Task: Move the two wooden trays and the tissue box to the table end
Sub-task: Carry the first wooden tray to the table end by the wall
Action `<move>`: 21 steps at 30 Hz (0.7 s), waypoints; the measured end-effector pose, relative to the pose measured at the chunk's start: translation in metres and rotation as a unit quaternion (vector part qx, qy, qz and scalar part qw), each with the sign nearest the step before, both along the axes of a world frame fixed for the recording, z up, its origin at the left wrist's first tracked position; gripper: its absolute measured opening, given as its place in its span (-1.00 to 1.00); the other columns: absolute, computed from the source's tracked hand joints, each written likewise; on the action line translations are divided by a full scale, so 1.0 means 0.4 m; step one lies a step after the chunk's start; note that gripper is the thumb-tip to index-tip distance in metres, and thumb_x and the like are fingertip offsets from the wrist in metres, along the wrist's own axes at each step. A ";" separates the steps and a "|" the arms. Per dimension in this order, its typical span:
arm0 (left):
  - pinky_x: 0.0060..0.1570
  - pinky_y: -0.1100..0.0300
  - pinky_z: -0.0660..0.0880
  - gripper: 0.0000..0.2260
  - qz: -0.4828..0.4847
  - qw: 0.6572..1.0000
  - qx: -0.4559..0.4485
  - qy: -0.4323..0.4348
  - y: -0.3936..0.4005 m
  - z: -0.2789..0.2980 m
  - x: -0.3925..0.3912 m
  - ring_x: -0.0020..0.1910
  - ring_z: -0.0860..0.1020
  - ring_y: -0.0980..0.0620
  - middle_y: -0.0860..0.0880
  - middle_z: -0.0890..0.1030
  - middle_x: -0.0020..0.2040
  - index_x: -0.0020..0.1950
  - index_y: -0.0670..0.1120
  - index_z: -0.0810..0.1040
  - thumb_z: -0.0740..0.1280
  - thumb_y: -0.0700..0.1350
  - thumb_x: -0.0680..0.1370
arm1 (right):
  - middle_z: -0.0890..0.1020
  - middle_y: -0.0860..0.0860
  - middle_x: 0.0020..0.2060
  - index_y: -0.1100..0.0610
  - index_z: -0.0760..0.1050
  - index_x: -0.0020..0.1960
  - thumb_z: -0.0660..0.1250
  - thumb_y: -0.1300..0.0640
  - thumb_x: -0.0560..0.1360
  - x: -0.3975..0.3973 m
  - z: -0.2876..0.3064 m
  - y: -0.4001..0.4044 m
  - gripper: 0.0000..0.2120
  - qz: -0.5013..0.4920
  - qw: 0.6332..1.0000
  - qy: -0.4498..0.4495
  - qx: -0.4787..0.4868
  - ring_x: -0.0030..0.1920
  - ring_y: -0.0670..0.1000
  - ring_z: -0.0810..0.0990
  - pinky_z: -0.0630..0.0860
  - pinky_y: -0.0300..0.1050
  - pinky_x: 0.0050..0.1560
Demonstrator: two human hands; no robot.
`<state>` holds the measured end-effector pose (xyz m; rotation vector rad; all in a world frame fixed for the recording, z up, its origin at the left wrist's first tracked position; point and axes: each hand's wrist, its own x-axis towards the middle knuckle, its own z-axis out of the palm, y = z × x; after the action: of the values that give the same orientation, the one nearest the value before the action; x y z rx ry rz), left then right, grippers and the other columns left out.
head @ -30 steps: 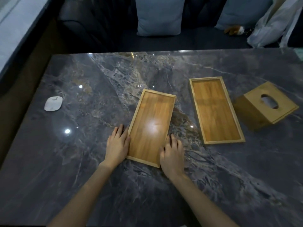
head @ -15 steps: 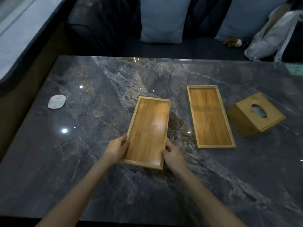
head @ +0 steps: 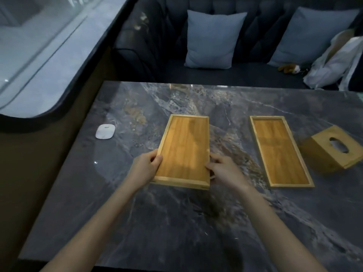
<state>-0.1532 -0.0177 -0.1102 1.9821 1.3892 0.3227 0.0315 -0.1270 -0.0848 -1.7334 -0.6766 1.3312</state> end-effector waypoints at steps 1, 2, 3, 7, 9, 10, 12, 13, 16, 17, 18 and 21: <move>-0.13 0.11 0.36 -0.76 0.006 1.000 0.004 -0.002 0.014 0.009 -0.023 0.00 0.57 -0.14 -0.19 0.66 -0.03 0.05 -0.15 0.59 0.18 -0.09 0.55 | 0.57 -0.03 -0.29 0.01 0.52 -0.05 0.15 0.28 0.54 -0.020 0.010 0.018 -0.77 0.005 1.000 -0.005 0.003 -0.37 -0.07 0.61 0.51 -0.29 -0.55; -0.16 0.13 0.34 -0.76 0.010 1.000 0.010 -0.004 0.028 0.017 -0.048 -0.02 0.57 -0.13 -0.17 0.66 -0.05 0.03 -0.14 0.59 0.17 -0.08 0.56 | 0.56 -0.04 -0.25 0.02 0.51 0.03 0.14 0.28 0.54 -0.042 0.016 0.037 -0.76 0.012 1.000 -0.013 0.007 -0.30 -0.04 0.59 0.53 -0.26 -0.50; -0.20 0.15 0.32 -0.76 0.012 1.000 0.020 -0.006 0.040 0.023 -0.075 -0.03 0.57 -0.12 -0.16 0.66 -0.07 0.01 -0.15 0.59 0.17 -0.08 0.56 | 0.57 -0.07 -0.21 -0.01 0.49 0.09 0.14 0.27 0.54 -0.063 0.019 0.057 -0.73 0.020 1.000 -0.019 0.013 -0.24 -0.04 0.59 0.54 -0.24 -0.44; -0.31 0.22 0.21 -0.77 0.026 0.998 0.057 -0.025 0.092 0.033 -0.190 -0.13 0.55 -0.05 -0.11 0.64 -0.13 0.03 -0.14 0.57 0.15 -0.11 0.57 | 0.59 -0.12 -0.17 -0.24 0.39 0.09 0.18 0.23 0.53 -0.167 0.010 0.132 -0.65 0.034 0.998 -0.036 0.037 -0.21 -0.10 0.63 0.55 -0.25 -0.41; -0.35 0.30 0.23 -0.77 0.036 0.996 0.074 -0.030 0.116 0.028 -0.251 -0.18 0.53 0.02 -0.05 0.61 -0.16 0.04 -0.12 0.57 0.15 -0.10 0.58 | 0.60 -0.10 -0.20 -0.19 0.45 0.15 0.20 0.22 0.52 -0.223 -0.005 0.166 -0.64 0.040 0.997 -0.048 0.053 -0.30 -0.13 0.65 0.54 -0.29 -0.46; -0.35 0.34 0.26 -0.78 0.036 0.996 0.080 -0.032 0.126 0.024 -0.282 -0.19 0.53 0.02 -0.04 0.60 -0.18 0.03 -0.13 0.56 0.15 -0.10 0.58 | 0.61 -0.10 -0.19 -0.16 0.45 0.19 0.21 0.21 0.51 -0.252 -0.016 0.182 -0.65 0.045 0.996 -0.054 0.058 -0.28 -0.12 0.65 0.56 -0.26 -0.44; -0.33 0.40 0.32 -0.77 0.039 0.996 0.077 -0.036 0.144 0.011 -0.344 -0.20 0.55 0.00 -0.06 0.61 -0.18 0.03 -0.17 0.55 0.14 -0.11 0.59 | 0.61 -0.09 -0.13 -0.14 0.43 0.22 0.22 0.18 0.51 -0.313 -0.037 0.211 -0.65 0.054 0.995 -0.064 0.057 -0.14 -0.02 0.65 0.64 -0.07 -0.26; -0.28 0.36 0.35 -0.76 0.047 0.996 0.068 -0.042 0.151 0.005 -0.373 -0.17 0.56 -0.02 -0.09 0.63 -0.15 0.06 -0.18 0.55 0.14 -0.12 0.59 | 0.61 -0.09 -0.11 -0.11 0.43 0.24 0.22 0.18 0.51 -0.341 -0.050 0.224 -0.65 0.062 0.994 -0.072 0.056 -0.09 0.02 0.63 0.64 0.02 -0.15; -0.07 0.18 0.44 -0.70 0.077 0.994 0.051 -0.057 0.170 -0.014 -0.451 -0.06 0.53 0.06 -0.15 0.62 0.05 0.27 -0.16 0.46 0.14 -0.11 0.59 | 0.60 -0.20 -0.22 -0.12 0.44 0.24 0.21 0.23 0.51 -0.419 -0.088 0.259 -0.62 0.094 0.989 -0.086 0.071 -0.19 -0.16 0.62 0.61 -0.14 -0.14; -0.02 0.22 0.41 -0.69 0.085 0.993 0.049 -0.062 0.177 -0.023 -0.473 -0.03 0.50 0.11 -0.16 0.60 0.11 0.31 -0.16 0.41 0.14 -0.11 0.59 | 0.60 -0.21 -0.25 -0.18 0.42 0.21 0.21 0.24 0.51 -0.442 -0.096 0.269 -0.61 0.102 0.989 -0.075 0.076 -0.24 -0.22 0.62 0.59 -0.28 -0.24; 0.02 0.25 0.37 -0.67 0.094 0.993 0.045 -0.063 0.183 -0.034 -0.493 0.01 0.47 0.12 -0.17 0.58 0.16 0.33 -0.17 0.38 0.14 -0.11 0.59 | 0.60 -0.23 -0.23 -0.22 0.40 0.17 0.21 0.25 0.51 -0.462 -0.106 0.280 -0.60 0.107 0.989 -0.063 0.079 -0.26 -0.28 0.61 0.55 -0.37 -0.29; 0.05 0.27 0.32 -0.65 0.116 0.991 0.024 -0.054 0.200 -0.072 -0.544 0.15 0.49 0.01 -0.18 0.53 0.24 0.36 -0.18 0.32 0.12 -0.10 0.60 | 0.58 -0.20 -0.16 -0.07 0.39 0.26 0.21 0.27 0.52 -0.513 -0.140 0.316 -0.63 0.107 0.992 -0.033 0.061 -0.12 -0.18 0.62 0.58 -0.26 -0.11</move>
<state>-0.3709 0.0623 -0.1392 1.8130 1.5562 0.5652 -0.1735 -0.0007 -0.1407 -1.6474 -0.9843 1.3514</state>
